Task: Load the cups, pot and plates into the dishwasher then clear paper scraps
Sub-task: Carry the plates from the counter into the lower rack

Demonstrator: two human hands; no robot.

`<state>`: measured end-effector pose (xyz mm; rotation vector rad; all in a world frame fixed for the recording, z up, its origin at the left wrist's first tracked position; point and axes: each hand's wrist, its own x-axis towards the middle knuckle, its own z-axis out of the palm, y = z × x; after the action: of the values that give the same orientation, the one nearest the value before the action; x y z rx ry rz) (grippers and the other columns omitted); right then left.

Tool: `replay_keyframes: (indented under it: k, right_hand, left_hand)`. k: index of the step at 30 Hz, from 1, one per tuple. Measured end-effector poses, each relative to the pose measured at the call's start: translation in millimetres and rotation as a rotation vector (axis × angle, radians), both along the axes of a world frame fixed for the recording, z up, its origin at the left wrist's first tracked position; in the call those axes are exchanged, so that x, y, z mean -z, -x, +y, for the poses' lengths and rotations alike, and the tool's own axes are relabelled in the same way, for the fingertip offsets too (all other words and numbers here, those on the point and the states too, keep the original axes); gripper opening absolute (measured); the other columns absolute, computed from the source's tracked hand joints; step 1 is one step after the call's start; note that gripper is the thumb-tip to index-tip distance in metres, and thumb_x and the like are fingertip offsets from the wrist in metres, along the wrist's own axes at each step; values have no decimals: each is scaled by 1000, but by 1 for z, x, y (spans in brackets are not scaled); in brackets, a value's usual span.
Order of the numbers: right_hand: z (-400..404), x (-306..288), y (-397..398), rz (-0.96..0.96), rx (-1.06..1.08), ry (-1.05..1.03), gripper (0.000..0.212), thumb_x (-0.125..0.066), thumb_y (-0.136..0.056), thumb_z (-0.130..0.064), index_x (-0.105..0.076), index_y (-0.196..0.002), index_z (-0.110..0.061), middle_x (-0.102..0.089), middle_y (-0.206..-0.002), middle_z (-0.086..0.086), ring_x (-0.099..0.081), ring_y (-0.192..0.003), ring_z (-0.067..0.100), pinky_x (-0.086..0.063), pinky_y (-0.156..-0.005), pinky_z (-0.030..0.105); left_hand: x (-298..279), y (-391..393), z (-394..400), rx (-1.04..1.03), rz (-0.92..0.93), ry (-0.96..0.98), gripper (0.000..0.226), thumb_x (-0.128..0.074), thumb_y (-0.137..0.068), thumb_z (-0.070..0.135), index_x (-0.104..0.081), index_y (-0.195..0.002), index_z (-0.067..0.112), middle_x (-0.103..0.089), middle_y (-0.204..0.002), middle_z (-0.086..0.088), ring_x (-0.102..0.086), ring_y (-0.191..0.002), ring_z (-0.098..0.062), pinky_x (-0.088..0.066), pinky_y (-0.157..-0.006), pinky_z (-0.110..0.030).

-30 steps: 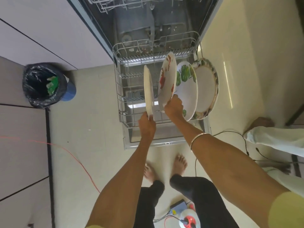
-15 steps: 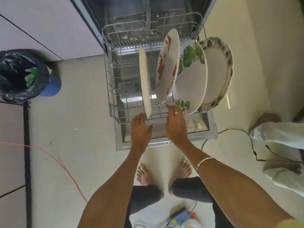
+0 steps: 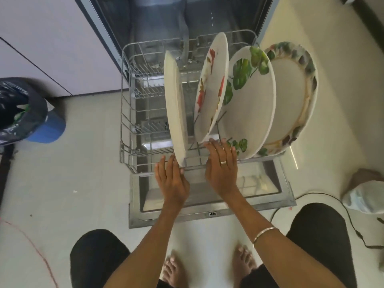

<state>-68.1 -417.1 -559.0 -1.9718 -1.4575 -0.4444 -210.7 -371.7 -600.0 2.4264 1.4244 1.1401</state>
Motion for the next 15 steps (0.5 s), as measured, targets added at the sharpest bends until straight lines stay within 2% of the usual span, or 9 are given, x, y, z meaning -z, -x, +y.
replay_keyframes:
  k: [4,7,10,15]
  right_hand:
    - [22,7,-13,-7,-23,-60,43,-37,-97,-10,-49,-138,-10,-54,-141,10,-42,-137,29,-19,-121,41]
    - [41,10,-20,17,-14,-100,43,-37,-99,-11,-48,-140,-7,-51,-145,11,-34,-143,28,-21,-120,46]
    - [58,13,-30,65,-15,-137,45,-44,-97,-7,-48,-142,-4,-47,-148,13,-29,-146,29,-26,-118,53]
    - [80,17,-42,61,-32,-177,45,-45,-97,-6,-47,-142,-2,-44,-150,15,-27,-146,31,-23,-119,53]
  left_hand:
    - [11,-11,27,-40,-17,-99,29,-41,-98,15,-59,-117,1,-56,-128,-14,-48,-125,-36,-28,-115,-49]
    - [12,-21,47,-56,-37,-140,33,-39,-98,14,-65,-111,-2,-64,-120,-17,-51,-121,-37,-27,-116,-48]
    - [13,-30,65,-68,-50,-165,36,-38,-99,16,-66,-113,-2,-65,-119,-16,-51,-121,-36,-27,-116,-48]
    - [17,-40,92,-49,-43,-201,32,-42,-98,14,-64,-116,-1,-65,-120,-17,-53,-119,-38,-27,-116,-49]
